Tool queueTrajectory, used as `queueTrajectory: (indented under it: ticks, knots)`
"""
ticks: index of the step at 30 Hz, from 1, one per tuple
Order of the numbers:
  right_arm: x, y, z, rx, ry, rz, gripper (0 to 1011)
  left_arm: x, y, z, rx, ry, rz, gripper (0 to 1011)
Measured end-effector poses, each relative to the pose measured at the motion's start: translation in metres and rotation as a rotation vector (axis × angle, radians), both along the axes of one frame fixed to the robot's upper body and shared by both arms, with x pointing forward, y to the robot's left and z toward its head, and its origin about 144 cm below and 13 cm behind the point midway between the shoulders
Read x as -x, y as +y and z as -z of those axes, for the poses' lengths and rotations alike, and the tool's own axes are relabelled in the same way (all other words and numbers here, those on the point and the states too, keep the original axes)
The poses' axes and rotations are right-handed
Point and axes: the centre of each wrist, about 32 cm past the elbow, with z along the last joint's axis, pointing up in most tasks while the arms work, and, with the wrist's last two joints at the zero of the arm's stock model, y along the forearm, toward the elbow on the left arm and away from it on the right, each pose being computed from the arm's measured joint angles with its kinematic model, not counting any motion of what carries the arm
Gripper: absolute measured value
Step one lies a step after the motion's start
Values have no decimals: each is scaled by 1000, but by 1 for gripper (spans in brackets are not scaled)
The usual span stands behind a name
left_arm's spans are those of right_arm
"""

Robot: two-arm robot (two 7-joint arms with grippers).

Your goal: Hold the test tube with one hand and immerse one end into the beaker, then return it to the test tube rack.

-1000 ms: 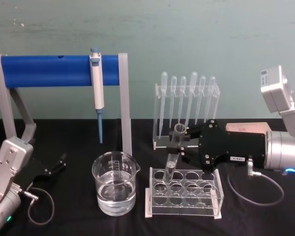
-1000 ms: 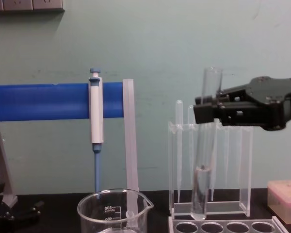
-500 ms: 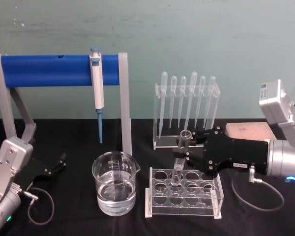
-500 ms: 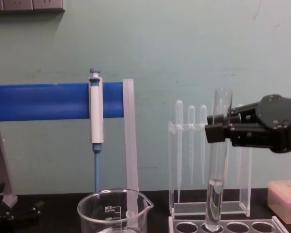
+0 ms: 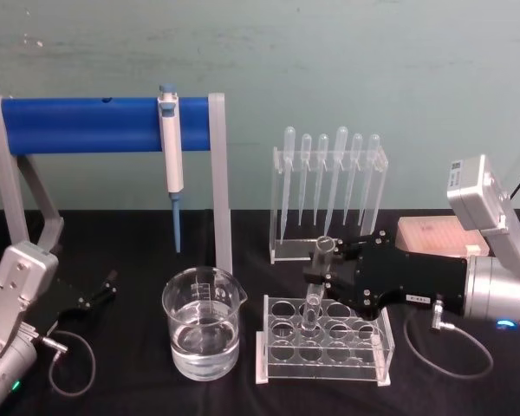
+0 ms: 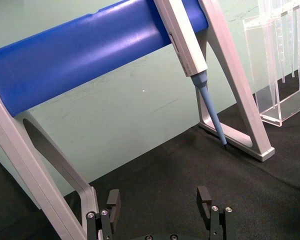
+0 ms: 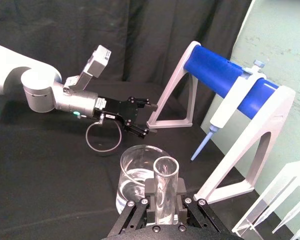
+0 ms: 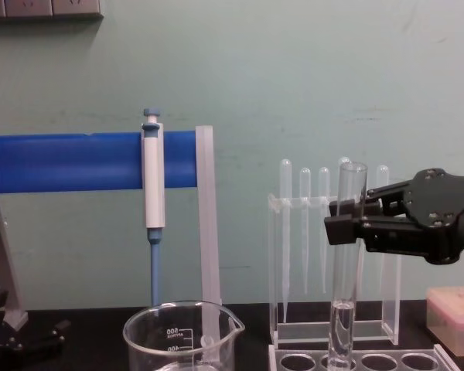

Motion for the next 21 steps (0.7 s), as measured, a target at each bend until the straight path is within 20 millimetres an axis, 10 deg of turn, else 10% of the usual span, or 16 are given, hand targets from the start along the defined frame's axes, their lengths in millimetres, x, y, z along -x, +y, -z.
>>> queueTrajectory:
  ticks: [21]
  knots:
    - [2, -4, 21, -23, 33, 19, 226, 0, 0, 0, 0, 0, 0, 1000]
